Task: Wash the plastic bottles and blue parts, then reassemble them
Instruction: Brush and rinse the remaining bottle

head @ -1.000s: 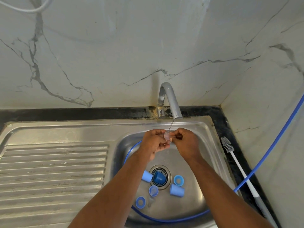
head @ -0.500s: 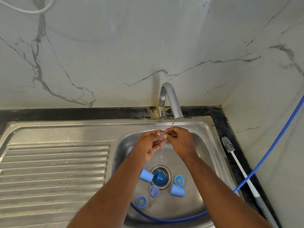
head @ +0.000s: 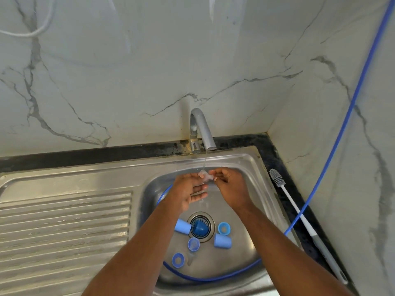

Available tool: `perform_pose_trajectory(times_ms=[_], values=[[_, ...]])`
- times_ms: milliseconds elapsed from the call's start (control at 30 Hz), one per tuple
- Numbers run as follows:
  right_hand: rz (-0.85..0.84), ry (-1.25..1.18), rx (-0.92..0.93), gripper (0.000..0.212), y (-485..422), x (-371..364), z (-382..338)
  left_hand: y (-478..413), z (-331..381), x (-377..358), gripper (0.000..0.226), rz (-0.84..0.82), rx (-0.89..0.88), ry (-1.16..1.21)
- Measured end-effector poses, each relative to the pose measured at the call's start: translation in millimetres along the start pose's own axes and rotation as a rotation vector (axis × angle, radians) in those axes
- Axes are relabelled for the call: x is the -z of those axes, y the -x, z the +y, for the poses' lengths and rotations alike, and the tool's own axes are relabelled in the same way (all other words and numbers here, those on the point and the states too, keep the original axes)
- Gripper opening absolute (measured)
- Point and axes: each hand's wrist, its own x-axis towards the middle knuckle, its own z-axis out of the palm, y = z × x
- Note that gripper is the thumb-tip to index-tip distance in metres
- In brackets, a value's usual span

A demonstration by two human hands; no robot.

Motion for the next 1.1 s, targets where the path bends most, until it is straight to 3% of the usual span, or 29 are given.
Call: perform_pose_trajectory(times_ms=[167,267,433,500,733,1100], values=[[0.072,0.03,-0.025,0.031,28,23,7,12,-15,-22,0.014,-0.047,0.031,-0.026],[0.148,0.09,-0.049,0.033,56,49,17,16,-36,-43,0.021,-0.143,0.081,-0.04],[0.471,0.255,-0.197,0.015,110,115,45,25,-71,-90,0.024,-0.246,0.162,-0.088],[0.526,0.376,-0.279,0.011,127,141,66,28,-79,-105,0.027,-0.273,0.176,-0.137],[0.362,0.723,-0.443,0.018,149,175,103,39,-92,-126,0.014,-0.268,0.201,-0.155],[0.245,0.823,-0.43,0.014,142,176,108,59,-105,-140,0.02,-0.13,0.197,-0.12]])
